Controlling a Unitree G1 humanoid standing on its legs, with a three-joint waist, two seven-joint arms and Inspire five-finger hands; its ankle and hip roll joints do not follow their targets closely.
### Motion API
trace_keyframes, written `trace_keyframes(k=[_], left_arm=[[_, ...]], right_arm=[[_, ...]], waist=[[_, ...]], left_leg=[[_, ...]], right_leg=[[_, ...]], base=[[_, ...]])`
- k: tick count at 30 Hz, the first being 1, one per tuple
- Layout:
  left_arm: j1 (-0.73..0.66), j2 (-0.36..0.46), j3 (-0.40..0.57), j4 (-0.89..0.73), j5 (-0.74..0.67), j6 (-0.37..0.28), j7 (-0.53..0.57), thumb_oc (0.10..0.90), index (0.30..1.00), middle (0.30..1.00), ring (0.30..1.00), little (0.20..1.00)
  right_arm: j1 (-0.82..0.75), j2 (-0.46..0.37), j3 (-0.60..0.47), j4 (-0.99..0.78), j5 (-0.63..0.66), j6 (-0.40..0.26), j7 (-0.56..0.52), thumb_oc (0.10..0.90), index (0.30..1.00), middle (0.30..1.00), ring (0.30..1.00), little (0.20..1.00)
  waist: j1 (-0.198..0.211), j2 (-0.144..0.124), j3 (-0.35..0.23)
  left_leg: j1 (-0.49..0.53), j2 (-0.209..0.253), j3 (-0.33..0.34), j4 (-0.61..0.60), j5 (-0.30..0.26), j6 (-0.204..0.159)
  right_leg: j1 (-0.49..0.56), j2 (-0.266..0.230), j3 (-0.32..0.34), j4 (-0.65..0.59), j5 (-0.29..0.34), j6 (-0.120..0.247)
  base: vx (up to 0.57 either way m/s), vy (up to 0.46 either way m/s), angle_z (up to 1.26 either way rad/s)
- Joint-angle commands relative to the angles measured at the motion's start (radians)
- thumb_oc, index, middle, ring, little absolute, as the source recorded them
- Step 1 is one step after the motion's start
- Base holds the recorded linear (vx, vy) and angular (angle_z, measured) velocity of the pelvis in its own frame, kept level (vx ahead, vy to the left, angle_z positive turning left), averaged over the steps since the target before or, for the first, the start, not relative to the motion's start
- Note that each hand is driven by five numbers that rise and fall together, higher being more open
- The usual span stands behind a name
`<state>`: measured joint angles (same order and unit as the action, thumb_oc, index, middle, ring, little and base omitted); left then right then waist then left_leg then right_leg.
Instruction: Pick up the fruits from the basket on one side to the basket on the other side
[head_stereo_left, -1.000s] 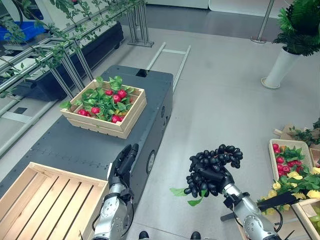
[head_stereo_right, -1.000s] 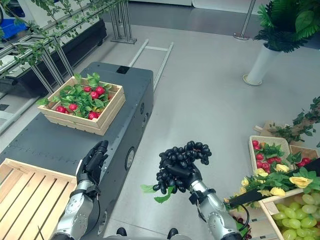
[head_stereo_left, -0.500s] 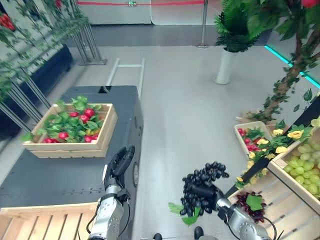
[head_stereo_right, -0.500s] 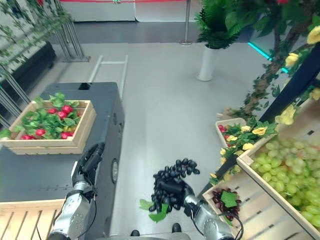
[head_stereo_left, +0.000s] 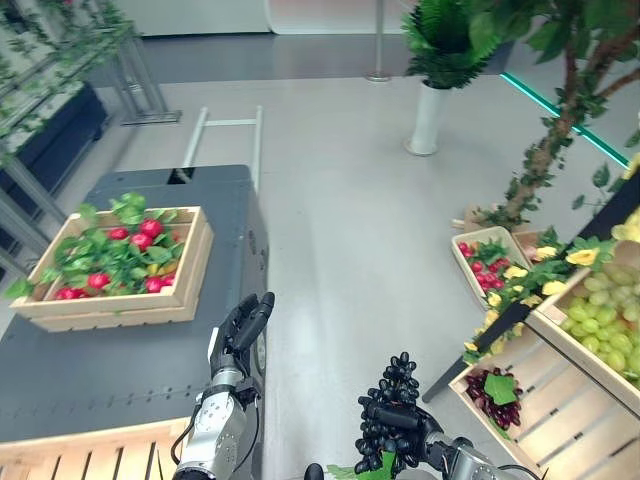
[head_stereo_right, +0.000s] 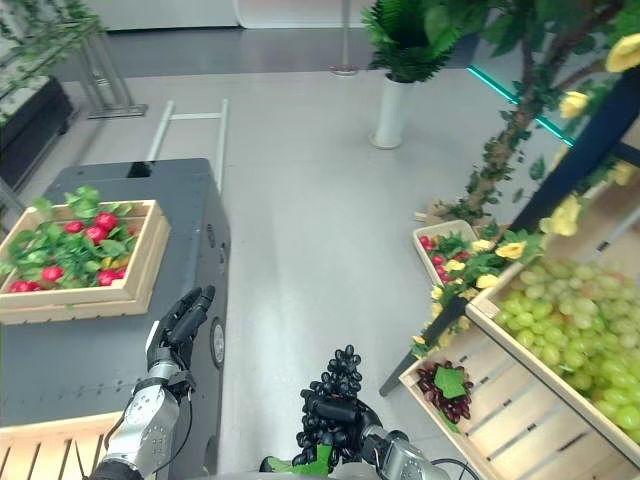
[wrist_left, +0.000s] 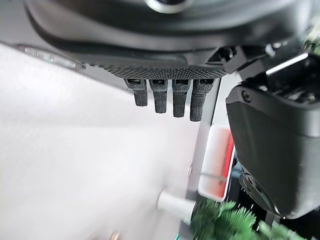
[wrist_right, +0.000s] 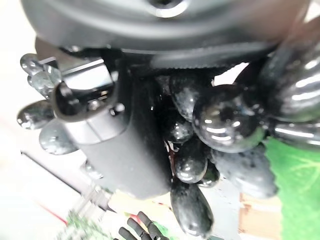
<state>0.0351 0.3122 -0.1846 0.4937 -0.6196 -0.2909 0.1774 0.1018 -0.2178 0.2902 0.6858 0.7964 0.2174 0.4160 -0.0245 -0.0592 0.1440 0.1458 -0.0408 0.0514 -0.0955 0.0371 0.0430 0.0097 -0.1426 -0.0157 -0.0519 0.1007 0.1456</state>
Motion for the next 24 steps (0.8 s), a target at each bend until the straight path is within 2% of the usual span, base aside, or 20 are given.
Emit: trace_keyframes(k=[1, 2, 5, 6, 9, 11, 12, 13, 14, 15, 16, 17, 18, 20, 21, 22, 24], left_arm=[[-0.09, 0.017, 0.039, -0.054, 0.04, -0.115, -0.008, 0.8, 0.9, 0.9, 0.9, 0.9], [-0.071, 0.022, 0.056, -0.066, 0.034, -0.11, -0.002, 0.8, 0.9, 0.9, 0.9, 0.9], [-0.047, 0.028, 0.075, -0.067, 0.023, -0.098, -0.006, 0.8, 0.9, 0.9, 0.9, 0.9], [-0.03, 0.035, 0.083, -0.061, 0.007, -0.097, -0.012, 0.8, 0.9, 0.9, 0.9, 0.9], [-0.01, 0.042, 0.095, -0.051, 0.001, -0.11, -0.017, 0.8, 0.9, 0.9, 0.9, 0.9], [0.002, 0.042, 0.102, -0.057, 0.002, -0.103, 0.0, 0.8, 0.9, 0.9, 0.9, 0.9], [0.009, 0.043, 0.102, -0.061, -0.001, -0.092, 0.006, 0.8, 0.9, 0.9, 0.9, 0.9], [0.011, 0.044, 0.102, -0.062, -0.001, -0.092, 0.008, 0.8, 0.9, 0.9, 0.9, 0.9], [0.017, 0.042, 0.098, -0.063, 0.002, -0.091, 0.027, 0.8, 0.9, 0.9, 0.9, 0.9], [0.021, 0.036, 0.098, -0.064, -0.005, -0.081, 0.044, 0.8, 0.9, 0.9, 0.9, 0.9], [0.026, 0.024, 0.104, -0.067, -0.05, -0.067, 0.048, 0.8, 0.9, 0.9, 0.9, 0.9], [0.032, 0.015, 0.106, -0.072, -0.045, -0.071, 0.042, 0.8, 0.9, 0.9, 0.9, 0.9], [0.033, 0.013, 0.105, -0.073, -0.04, -0.069, 0.043, 0.8, 0.9, 0.9, 0.9, 0.9], [0.035, -0.001, 0.089, -0.062, -0.053, -0.058, 0.041, 0.8, 0.9, 0.9, 0.9, 0.9], [0.033, -0.008, 0.079, -0.053, -0.053, -0.054, 0.042, 0.8, 0.9, 0.9, 0.9, 0.9], [0.029, -0.019, 0.06, -0.036, -0.055, -0.054, 0.038, 0.8, 0.9, 0.9, 0.9, 0.9], [0.03, -0.027, 0.054, -0.028, -0.062, -0.05, 0.03, 0.8, 0.9, 0.9, 0.9, 0.9]], right_arm=[[-0.056, 0.025, -0.033, -0.066, 0.166, -0.011, 0.13, 0.4, 0.3, 0.3, 0.3, 0.3], [-0.047, 0.039, -0.047, -0.068, 0.174, -0.014, 0.132, 0.4, 0.3, 0.3, 0.3, 0.3], [-0.034, 0.053, -0.065, -0.068, 0.21, -0.025, 0.111, 0.4, 0.3, 0.3, 0.3, 0.3], [-0.028, 0.055, -0.08, -0.059, 0.236, -0.035, 0.11, 0.4, 0.3, 0.3, 0.3, 0.3], [-0.034, 0.054, -0.1, -0.012, 0.251, -0.043, 0.146, 0.4, 0.3, 0.3, 0.3, 0.3], [-0.042, 0.06, -0.107, 0.018, 0.236, -0.054, 0.157, 0.4, 0.3, 0.3, 0.3, 0.3], [-0.051, 0.058, -0.102, 0.023, 0.245, -0.065, 0.148, 0.4, 0.3, 0.3, 0.3, 0.3], [-0.051, 0.057, -0.102, 0.021, 0.244, -0.067, 0.148, 0.4, 0.3, 0.3, 0.3, 0.3], [-0.052, 0.055, -0.098, 0.017, 0.239, -0.068, 0.14, 0.4, 0.3, 0.3, 0.3, 0.3], [-0.057, 0.053, -0.095, 0.015, 0.238, -0.072, 0.121, 0.4, 0.3, 0.3, 0.3, 0.3], [-0.071, 0.046, -0.09, -0.001, 0.247, -0.083, 0.079, 0.4, 0.3, 0.3, 0.3, 0.3], [-0.086, 0.041, -0.098, -0.021, 0.261, -0.107, 0.069, 0.4, 0.3, 0.3, 0.3, 0.3], [-0.088, 0.04, -0.098, -0.025, 0.265, -0.112, 0.064, 0.4, 0.3, 0.3, 0.3, 0.3], [-0.093, 0.033, -0.099, -0.051, 0.275, -0.163, 0.025, 0.4, 0.3, 0.3, 0.3, 0.3], [-0.089, 0.03, -0.102, -0.081, 0.284, -0.186, 0.0, 0.4, 0.3, 0.3, 0.3, 0.3], [-0.082, 0.028, -0.109, -0.095, 0.309, -0.222, -0.008, 0.4, 0.3, 0.3, 0.3, 0.3], [-0.074, 0.026, -0.119, -0.102, 0.318, -0.244, -0.015, 0.4, 0.3, 0.3, 0.3, 0.3]], waist=[[0.011, 0.053, 0.021], [0.014, 0.064, 0.028], [0.006, 0.079, 0.032], [0.003, 0.089, 0.034], [0.019, 0.089, 0.03], [0.04, 0.08, 0.023], [0.053, 0.069, 0.021], [0.056, 0.065, 0.02], [0.069, 0.058, 0.015], [0.073, 0.057, 0.012], [0.064, 0.056, 0.012], [0.06, 0.055, 0.011], [0.061, 0.055, 0.01], [0.049, 0.051, 0.006], [0.041, 0.045, 0.002], [0.028, 0.039, -0.004], [0.018, 0.035, -0.012]], left_leg=[[0.033, -0.035, 0.087, 0.038, -0.182, 0.03], [0.04, -0.03, 0.111, 0.015, -0.167, 0.033], [0.037, -0.018, 0.118, 0.009, -0.153, 0.039], [0.039, -0.009, 0.121, 0.016, -0.159, 0.039], [0.021, 0.006, 0.144, 0.064, -0.179, 0.045], [0.005, 0.014, 0.155, 0.114, -0.202, 0.044], [-0.012, 0.031, 0.161, 0.161, -0.218, 0.028], [-0.016, 0.035, 0.165, 0.17, -0.221, 0.023], [-0.026, 0.048, 0.195, 0.18, -0.222, 0.008], [-0.023, 0.057, 0.218, 0.17, -0.213, -0.002], [-0.01, 0.067, 0.228, 0.137, -0.189, -0.02], [0.008, 0.076, 0.222, 0.082, -0.153, -0.035], [0.012, 0.077, 0.222, 0.068, -0.145, -0.037], [0.024, 0.081, 0.194, 0.008, -0.112, -0.045], [0.004, 0.086, 0.183, 0.008, -0.097, -0.047], [-0.007, 0.093, 0.171, 0.008, -0.095, -0.057], [-0.01, 0.1, 0.171, 0.008, -0.095, -0.06]], right_leg=[[-0.057, -0.008, -0.159, 0.037, 0.084, 0.013], [-0.067, -0.027, -0.201, 0.113, 0.086, 0.016], [-0.077, -0.04, -0.196, 0.235, 0.05, -0.001], [-0.06, -0.057, -0.199, 0.305, 0.011, -0.01], [-0.011, -0.095, -0.232, 0.319, -0.014, -0.028], [0.043, -0.124, -0.264, 0.274, -0.024, -0.028], [0.093, -0.104, -0.276, 0.168, -0.075, -0.03], [0.103, -0.096, -0.284, 0.141, -0.078, -0.029], [0.126, -0.098, -0.331, 0.062, -0.067, -0.021], [0.132, -0.095, -0.347, 0.032, -0.056, -0.015], [0.133, -0.074, -0.314, -0.014, -0.043, -0.008], [0.14, -0.057, -0.31, -0.035, -0.047, -0.009], [0.143, -0.054, -0.314, -0.035, -0.048, -0.011], [0.145, -0.019, -0.284, -0.035, -0.071, -0.016], [0.134, -0.005, -0.272, -0.035, -0.073, -0.03], [0.132, 0.01, -0.263, -0.035, -0.085, -0.041], [0.131, 0.02, -0.255, -0.035, -0.093, -0.049]], base=[[-0.1, 0.053, -0.83], [-0.1, 0.051, -1.06], [-0.06, -0.009, -0.67], [-0.03, -0.056, -0.26], [-0.01, -0.155, 0.05], [0.01, -0.293, 0.0], [0.01, -0.362, -0.18], [-0.01, -0.398, -0.33], [-0.04, -0.24, -0.41], [-0.06, -0.321, -0.57], [-0.04, -0.334, -0.58], [-0.02, -0.289, -0.49], [0.02, -0.253, -0.42], [0.0, -0.232, -0.34], [-0.04, -0.316, -0.18], [-0.05, -0.243, -0.17], [0.03, -0.219, -0.2]])
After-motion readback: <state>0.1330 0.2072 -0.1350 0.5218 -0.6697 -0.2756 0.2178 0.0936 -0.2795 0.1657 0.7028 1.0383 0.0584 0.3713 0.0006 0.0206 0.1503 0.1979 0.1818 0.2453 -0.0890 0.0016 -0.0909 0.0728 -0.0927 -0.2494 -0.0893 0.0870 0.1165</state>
